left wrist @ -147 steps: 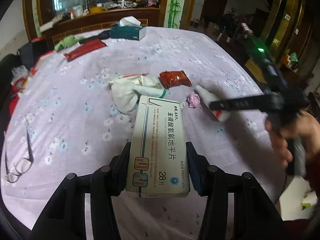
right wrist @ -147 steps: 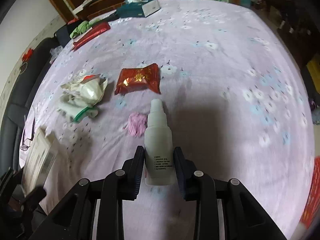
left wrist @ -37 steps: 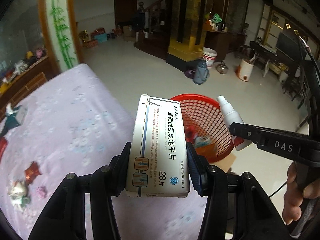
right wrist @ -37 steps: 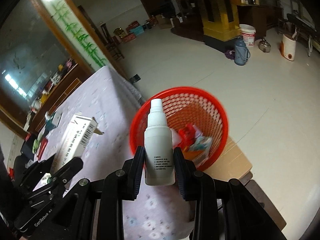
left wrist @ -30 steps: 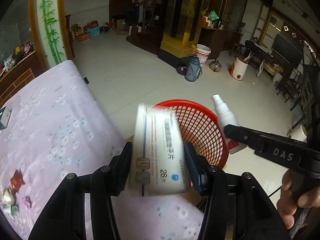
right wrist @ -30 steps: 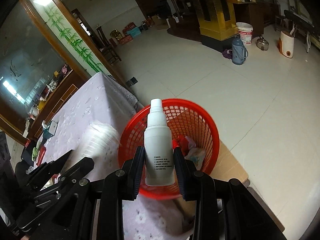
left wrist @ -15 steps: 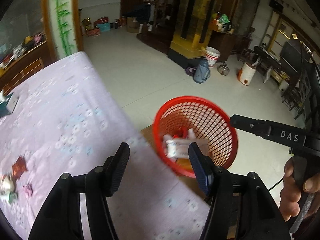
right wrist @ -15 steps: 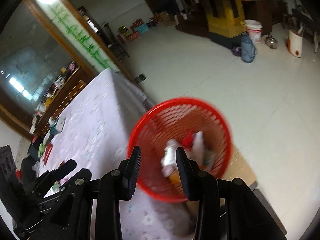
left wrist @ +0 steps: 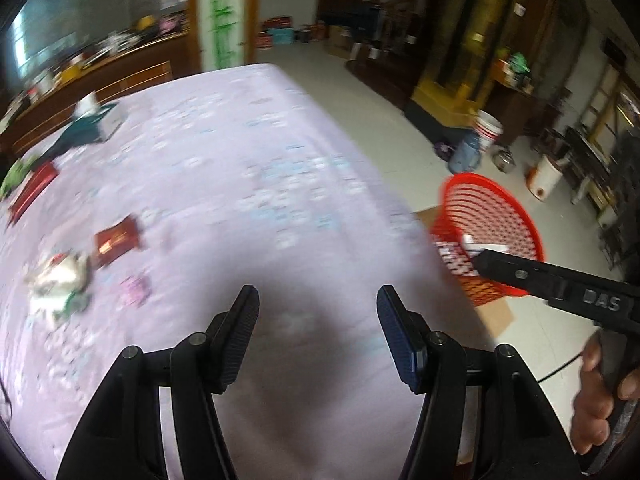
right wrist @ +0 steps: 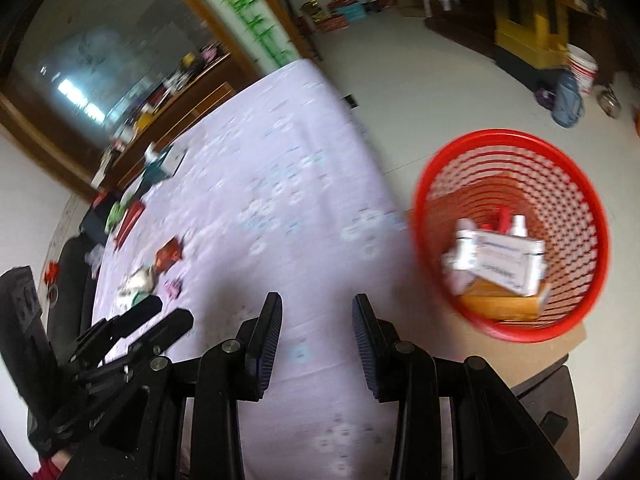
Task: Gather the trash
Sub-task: 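Grasp the pink crumpled tissue on the table with the left gripper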
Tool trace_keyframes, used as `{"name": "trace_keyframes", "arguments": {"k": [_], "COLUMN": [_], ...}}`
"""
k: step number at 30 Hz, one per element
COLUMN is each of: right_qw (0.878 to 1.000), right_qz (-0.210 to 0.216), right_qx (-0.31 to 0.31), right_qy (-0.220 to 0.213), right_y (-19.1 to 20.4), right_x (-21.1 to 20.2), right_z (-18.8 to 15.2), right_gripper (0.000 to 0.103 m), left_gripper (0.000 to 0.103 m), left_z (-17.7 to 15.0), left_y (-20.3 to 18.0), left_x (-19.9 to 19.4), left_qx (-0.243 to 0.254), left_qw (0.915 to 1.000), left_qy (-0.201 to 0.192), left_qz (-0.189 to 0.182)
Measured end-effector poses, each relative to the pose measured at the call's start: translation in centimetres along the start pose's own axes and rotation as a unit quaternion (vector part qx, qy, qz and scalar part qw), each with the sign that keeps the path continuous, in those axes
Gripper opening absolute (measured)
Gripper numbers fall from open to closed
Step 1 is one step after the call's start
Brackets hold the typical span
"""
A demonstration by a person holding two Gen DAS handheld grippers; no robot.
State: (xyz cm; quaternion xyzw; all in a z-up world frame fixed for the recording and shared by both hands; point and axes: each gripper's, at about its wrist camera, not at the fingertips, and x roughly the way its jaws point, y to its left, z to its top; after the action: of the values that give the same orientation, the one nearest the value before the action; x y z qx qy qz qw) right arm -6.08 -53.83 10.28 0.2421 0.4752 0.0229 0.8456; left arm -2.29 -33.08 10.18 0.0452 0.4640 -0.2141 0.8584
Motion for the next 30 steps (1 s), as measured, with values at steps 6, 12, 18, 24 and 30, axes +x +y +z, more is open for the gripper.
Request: {"name": "trace_keyframes", "arguments": {"k": [6,12,18,24,30], "right_qw": [0.999,0.998,0.998,0.998,0.997], "right_qz": [0.006,-0.001,-0.016,-0.02,-0.003], "right_qx": [-0.035,-0.053,-0.049,-0.045,-0.063], "right_qy": [0.018,0.028,0.03,0.039,0.051], "right_y": [3.8,5.0,4.5,4.4,7.0], "right_x": [1.5,1.8,1.8,2.3,3.8], "right_z": [-1.4,-2.5,-2.5,-2.4,-1.4], "right_gripper": [0.039,0.039,0.039,0.039,0.039], "left_gripper": [0.06,0.048,0.039,0.022,0.022], "left_z": [-2.1,-2.1,-1.4,-0.8,-2.2], "left_y": [9.5,16.0,16.6,16.9,16.9], "left_x": [-0.1,2.1,5.3,7.8,4.8], "left_qx": [-0.087,-0.152,-0.153,-0.145,-0.132], "left_qw": [0.9952,0.9874,0.987,0.987,0.9893], "left_qy": [0.004,0.02,0.038,0.055,0.029], "left_qz": [0.045,0.042,0.033,0.044,0.054]}}
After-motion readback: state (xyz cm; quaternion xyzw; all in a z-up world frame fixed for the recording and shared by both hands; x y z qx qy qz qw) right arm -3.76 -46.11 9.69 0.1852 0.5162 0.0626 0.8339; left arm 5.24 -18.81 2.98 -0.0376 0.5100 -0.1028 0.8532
